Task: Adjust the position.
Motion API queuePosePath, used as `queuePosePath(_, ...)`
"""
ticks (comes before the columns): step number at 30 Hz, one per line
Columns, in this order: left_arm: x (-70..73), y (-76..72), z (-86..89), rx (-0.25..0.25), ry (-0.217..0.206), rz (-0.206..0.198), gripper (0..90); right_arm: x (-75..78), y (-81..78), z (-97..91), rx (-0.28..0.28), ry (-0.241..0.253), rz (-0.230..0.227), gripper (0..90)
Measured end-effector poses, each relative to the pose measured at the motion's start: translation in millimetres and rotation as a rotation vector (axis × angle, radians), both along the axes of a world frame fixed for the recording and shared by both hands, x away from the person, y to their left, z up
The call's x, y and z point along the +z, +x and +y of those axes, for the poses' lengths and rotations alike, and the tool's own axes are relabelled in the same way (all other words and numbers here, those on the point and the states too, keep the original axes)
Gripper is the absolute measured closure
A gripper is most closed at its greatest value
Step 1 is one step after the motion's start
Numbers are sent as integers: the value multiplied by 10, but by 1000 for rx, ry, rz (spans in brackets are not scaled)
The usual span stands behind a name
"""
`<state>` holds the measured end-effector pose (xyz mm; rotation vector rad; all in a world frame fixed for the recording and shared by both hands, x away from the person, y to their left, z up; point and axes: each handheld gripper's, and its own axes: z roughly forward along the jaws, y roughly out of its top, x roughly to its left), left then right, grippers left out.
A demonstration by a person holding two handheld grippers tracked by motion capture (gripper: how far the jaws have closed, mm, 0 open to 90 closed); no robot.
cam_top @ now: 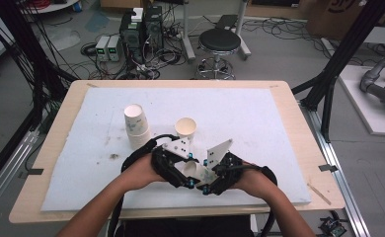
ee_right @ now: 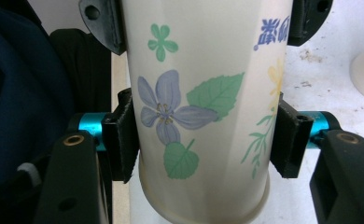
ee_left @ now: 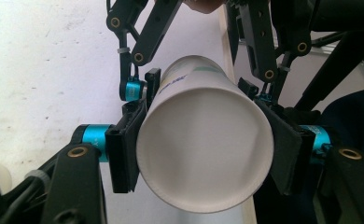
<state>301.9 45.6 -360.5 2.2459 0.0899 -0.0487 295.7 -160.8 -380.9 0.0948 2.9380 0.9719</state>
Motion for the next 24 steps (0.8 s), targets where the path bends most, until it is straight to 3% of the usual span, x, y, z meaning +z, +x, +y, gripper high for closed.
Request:
queuePosePath(3, 11, 4, 25, 4, -26, -5, 374, 11, -2, -24, -7, 18, -4, 325)
queuePosePath(6, -2, 4, 62, 22, -56, 3, 374, 26, 6, -86, -58, 101, 3, 197)
queuePosePath(11, -91, 21, 153, 26, -122, 11, 373, 62, -14, -235, -88, 246, 12, 196)
queuePosePath(24, -222, 38, 319, 74, -260, 14, 373, 29, -84, -464, -169, 448, -43, 196)
